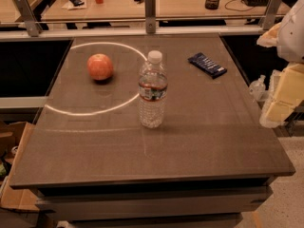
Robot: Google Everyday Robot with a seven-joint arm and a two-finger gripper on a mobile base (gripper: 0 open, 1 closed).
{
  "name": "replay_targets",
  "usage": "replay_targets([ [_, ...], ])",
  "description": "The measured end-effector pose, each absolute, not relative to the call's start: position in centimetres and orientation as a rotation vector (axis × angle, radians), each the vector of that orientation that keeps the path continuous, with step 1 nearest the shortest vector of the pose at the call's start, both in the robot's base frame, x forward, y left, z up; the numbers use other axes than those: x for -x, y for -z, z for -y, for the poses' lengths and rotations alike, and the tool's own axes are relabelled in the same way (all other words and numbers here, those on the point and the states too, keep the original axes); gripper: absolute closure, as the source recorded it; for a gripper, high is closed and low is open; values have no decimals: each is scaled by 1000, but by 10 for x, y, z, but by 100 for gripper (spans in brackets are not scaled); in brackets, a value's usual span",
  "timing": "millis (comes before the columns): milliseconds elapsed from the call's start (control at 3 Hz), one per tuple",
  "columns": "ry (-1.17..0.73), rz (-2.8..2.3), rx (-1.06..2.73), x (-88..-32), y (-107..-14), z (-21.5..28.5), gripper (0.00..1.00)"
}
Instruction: Knock water bottle over
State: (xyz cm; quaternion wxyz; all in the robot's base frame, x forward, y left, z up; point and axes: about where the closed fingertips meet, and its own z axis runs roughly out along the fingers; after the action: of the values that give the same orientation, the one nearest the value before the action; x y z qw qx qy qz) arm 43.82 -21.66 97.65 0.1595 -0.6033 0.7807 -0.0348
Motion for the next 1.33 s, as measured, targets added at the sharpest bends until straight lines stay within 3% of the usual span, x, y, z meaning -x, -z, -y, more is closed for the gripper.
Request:
replay_targets([
  [667,71,-2237,1681,-439,-979,218,0],
  [1333,-138,-2171,1264,-443,-975,252,0],
])
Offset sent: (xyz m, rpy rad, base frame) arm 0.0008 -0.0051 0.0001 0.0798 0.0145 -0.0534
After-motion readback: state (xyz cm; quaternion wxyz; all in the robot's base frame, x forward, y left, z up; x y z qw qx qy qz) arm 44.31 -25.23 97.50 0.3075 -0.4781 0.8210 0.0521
